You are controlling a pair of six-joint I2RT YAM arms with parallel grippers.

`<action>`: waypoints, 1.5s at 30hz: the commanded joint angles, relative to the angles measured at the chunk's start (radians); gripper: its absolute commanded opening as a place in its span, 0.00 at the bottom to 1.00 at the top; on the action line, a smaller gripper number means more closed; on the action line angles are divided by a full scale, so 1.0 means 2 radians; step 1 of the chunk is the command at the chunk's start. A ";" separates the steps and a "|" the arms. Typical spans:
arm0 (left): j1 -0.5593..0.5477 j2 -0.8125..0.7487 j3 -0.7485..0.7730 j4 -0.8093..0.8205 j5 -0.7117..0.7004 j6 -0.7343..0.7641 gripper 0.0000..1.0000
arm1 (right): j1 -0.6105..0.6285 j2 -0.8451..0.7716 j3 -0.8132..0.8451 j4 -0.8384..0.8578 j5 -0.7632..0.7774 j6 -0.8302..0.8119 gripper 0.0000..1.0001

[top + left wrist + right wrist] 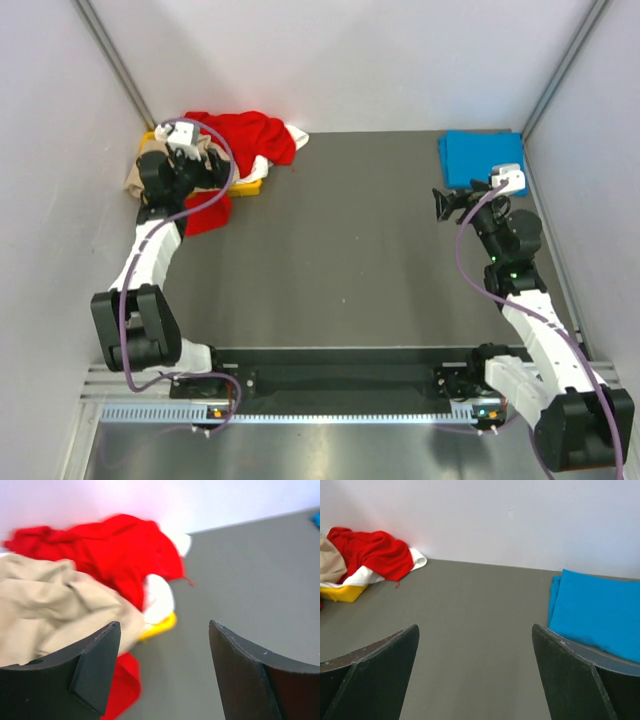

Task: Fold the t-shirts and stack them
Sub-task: Grab the tshirt from the pile, then move the tshirt to the center of the board

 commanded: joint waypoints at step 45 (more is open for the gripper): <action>-0.067 0.004 0.477 -0.411 0.041 0.004 0.00 | 0.209 0.040 0.113 -0.109 -0.041 -0.049 0.93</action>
